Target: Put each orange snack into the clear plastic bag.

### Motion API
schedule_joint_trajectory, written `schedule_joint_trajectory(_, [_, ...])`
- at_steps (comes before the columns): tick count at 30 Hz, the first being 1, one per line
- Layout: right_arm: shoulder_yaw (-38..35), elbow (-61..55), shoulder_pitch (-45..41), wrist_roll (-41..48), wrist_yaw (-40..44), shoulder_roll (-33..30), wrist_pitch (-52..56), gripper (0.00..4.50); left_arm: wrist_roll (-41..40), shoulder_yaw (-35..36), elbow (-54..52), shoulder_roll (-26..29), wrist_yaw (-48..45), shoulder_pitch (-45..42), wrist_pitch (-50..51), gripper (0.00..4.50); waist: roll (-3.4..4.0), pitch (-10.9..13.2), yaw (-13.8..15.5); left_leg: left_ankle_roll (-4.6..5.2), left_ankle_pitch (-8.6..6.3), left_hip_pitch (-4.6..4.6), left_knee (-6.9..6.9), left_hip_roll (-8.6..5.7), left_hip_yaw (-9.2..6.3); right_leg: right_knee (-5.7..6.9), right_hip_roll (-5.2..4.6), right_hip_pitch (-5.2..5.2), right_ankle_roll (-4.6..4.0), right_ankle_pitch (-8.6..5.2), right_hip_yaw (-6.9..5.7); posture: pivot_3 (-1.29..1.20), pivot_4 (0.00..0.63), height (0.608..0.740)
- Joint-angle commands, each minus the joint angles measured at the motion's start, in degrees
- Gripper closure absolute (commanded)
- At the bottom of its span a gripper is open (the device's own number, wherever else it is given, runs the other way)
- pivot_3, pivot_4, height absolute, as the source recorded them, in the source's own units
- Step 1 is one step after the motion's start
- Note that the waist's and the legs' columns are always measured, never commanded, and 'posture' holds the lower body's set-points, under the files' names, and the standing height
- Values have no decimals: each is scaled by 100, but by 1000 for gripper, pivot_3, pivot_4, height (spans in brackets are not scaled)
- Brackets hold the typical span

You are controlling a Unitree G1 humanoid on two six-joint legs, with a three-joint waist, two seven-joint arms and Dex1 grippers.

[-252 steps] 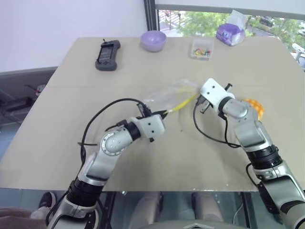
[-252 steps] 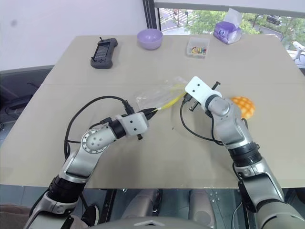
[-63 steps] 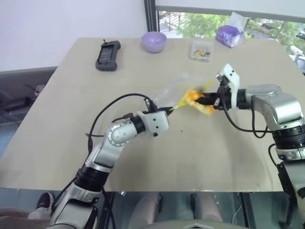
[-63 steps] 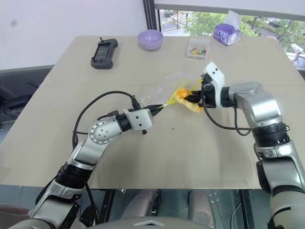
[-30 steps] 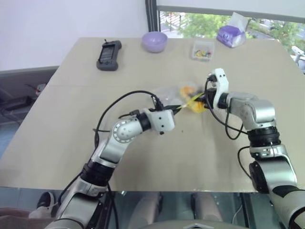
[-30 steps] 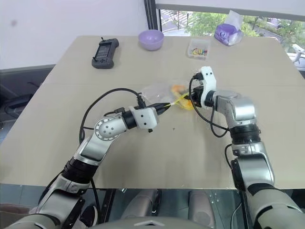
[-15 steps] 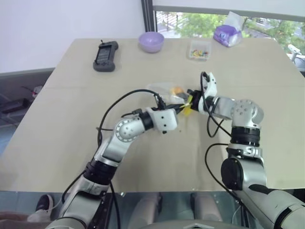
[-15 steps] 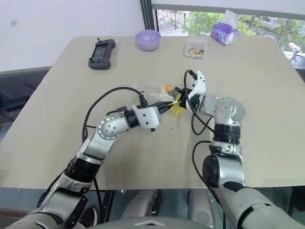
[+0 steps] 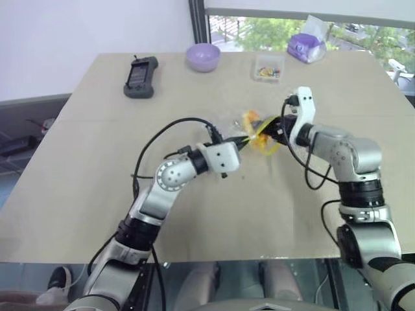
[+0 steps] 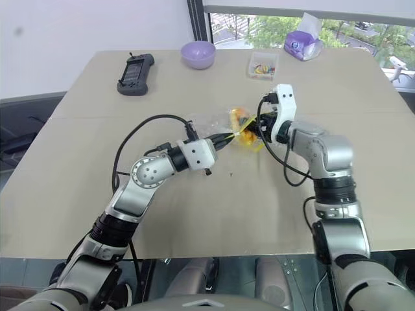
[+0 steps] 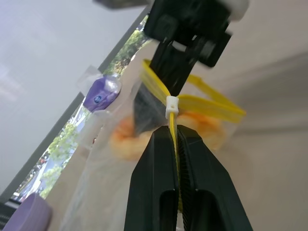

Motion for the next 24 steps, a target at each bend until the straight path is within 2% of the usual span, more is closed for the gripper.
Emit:
schedule_joint_trajectory(1, [112,-280,-13,19,352,-142,-292,1774,-106,105,-14,-15,101,-62,6,4500,0,0,1,0,0,0,0,0,0,0,0,0,0,0,0,0,150,740])
schedule_joint_trajectory(7, [427,-505,188,-24,712,-311,-335,1774,-159,114,-60,-109,165,-74,125,4500,-1,0,21,0,0,0,0,0,-1,-2,-2,1,0,0,0,0,150,740])
schedule_joint_trajectory(10, [500,-713,379,2,1300,-749,-555,1774,-182,163,-97,-88,189,-28,183,4500,-2,1,58,0,0,-1,1,0,-2,-3,-4,2,0,0,0,0,150,740])
schedule_joint_trajectory(14, [398,-912,726,130,2674,-1869,-1097,1774,-209,230,-121,-33,227,52,236,4500,-2,2,154,1,0,-2,2,-1,-2,-8,-4,4,0,0,-3,0,150,740])
schedule_joint_trajectory(16, [464,-742,842,-78,3022,-2333,-1484,1774,-229,238,-133,-39,249,61,271,4500,-3,3,179,2,-1,-3,1,-4,-5,-16,-5,9,0,0,-9,0,150,740])
schedule_joint_trajectory(20, [857,-32,909,-1053,3027,-2920,-2430,1774,-238,220,-153,-72,231,61,298,4500,-3,2,166,2,-1,2,2,-2,1,-13,-1,12,1,0,-8,0,150,740])
schedule_joint_trajectory(24, [1211,580,760,-1903,2443,-2624,-3165,1774,-248,203,-97,-91,203,13,278,4500,-4,3,145,1,0,3,1,1,6,-10,0,9,1,0,-4,0,150,740])
